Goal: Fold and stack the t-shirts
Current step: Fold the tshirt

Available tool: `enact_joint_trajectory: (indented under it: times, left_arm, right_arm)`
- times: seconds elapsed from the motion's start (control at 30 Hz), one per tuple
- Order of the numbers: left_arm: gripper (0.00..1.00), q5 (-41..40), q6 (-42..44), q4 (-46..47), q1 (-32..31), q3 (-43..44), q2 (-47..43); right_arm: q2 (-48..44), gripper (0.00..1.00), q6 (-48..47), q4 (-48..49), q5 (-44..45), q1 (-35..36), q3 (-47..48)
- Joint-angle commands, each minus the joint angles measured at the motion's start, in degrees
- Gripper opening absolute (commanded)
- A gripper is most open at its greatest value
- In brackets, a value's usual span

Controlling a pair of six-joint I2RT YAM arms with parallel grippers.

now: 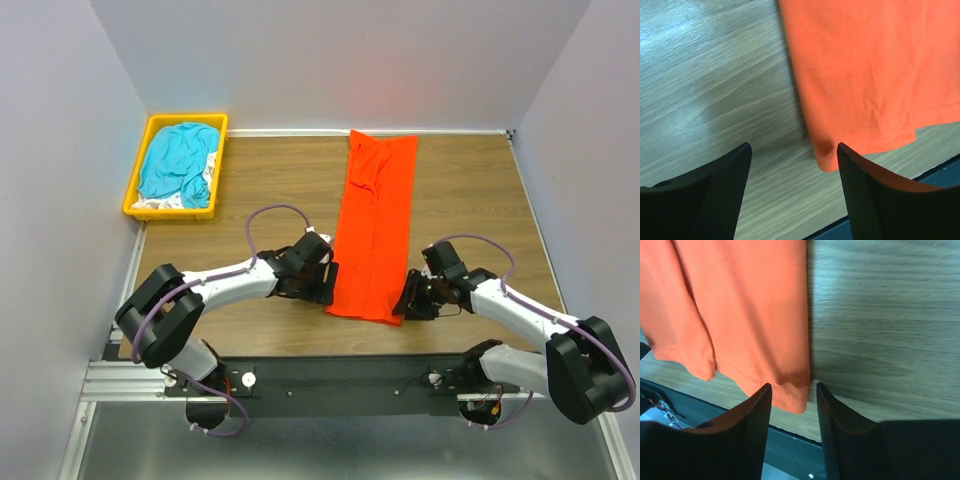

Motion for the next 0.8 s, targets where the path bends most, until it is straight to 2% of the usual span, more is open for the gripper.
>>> enact_joint_trajectory:
  times: [0.0,0.27,0.6,0.67,0.77]
  left_arm:
    - [0.77,0.14,-0.68,-0.79,-0.92,1.83,0.66]
    - [0.77,0.23,0.11,-1.76,-1.71,2.71,2.33]
    - [0.74,0.05,1.34,-3.34,-2.59,3.50,3.04]
    - [0.74,-0.12,1.52,-3.69,-2.68,3.77,3.21]
    - [0.70,-0.13,1.87,-4.22,-2.77,4.64,3.91]
  right_arm:
    - [1.72,0.47,1.54,-0.72,0.11,1.33,-2.06]
    - [2.95,0.41,3.83,-4.50,4.76,5.55,-1.01]
    - [0.40,0.30,6.03,-5.82,9.86,6.25,-0.75]
    - [0.40,0.26,5.95,-5.74,10.04,6.25,-0.75]
    - [0.93,0.13,5.59,-5.65,9.86,6.43,-0.57]
